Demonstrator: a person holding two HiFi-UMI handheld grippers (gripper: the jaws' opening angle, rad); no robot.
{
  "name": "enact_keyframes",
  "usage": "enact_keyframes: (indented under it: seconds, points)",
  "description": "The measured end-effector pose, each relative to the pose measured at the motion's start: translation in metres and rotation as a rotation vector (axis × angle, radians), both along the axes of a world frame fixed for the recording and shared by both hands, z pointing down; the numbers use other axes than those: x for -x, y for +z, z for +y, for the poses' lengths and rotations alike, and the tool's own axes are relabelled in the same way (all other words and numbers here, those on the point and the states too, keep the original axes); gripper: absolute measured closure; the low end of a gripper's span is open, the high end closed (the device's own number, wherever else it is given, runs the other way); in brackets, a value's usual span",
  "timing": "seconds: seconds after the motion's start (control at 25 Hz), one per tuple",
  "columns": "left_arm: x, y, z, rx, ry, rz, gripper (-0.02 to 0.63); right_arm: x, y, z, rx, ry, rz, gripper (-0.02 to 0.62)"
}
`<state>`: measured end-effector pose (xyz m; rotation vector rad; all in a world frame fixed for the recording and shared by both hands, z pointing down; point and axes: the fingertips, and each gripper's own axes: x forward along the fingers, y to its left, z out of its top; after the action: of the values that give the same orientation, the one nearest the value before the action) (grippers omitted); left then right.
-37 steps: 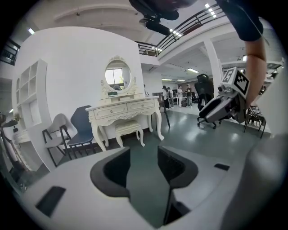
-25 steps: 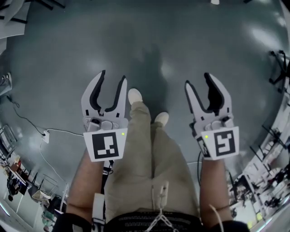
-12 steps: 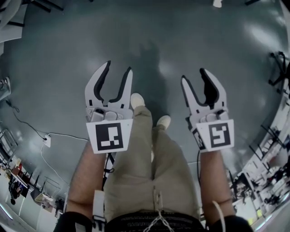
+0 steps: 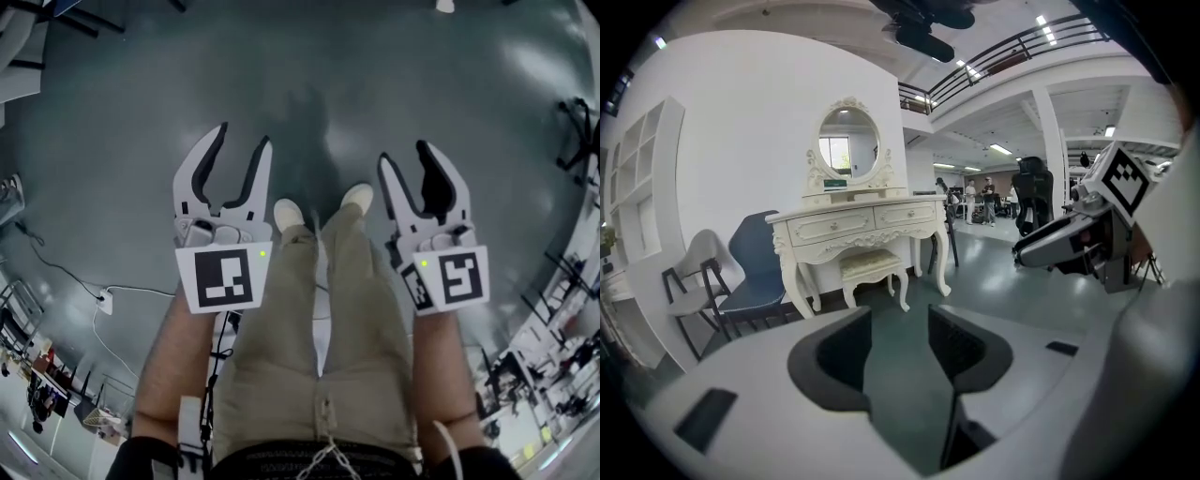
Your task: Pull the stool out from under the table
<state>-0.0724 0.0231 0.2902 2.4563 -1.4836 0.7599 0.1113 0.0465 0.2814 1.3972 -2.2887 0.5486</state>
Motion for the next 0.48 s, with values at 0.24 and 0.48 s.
enact_keyframes:
  seconds: [0.24, 0.48]
  points:
    - [0.013, 0.003, 0.007, 0.037, -0.025, -0.001, 0.433, 0.011, 0.014, 0.009, 0.061, 0.03, -0.062, 0.4]
    - [0.013, 0.004, 0.009, 0.052, -0.034, 0.05, 0.433, 0.012, 0.017, 0.01, 0.033, 0.061, -0.033, 0.4]
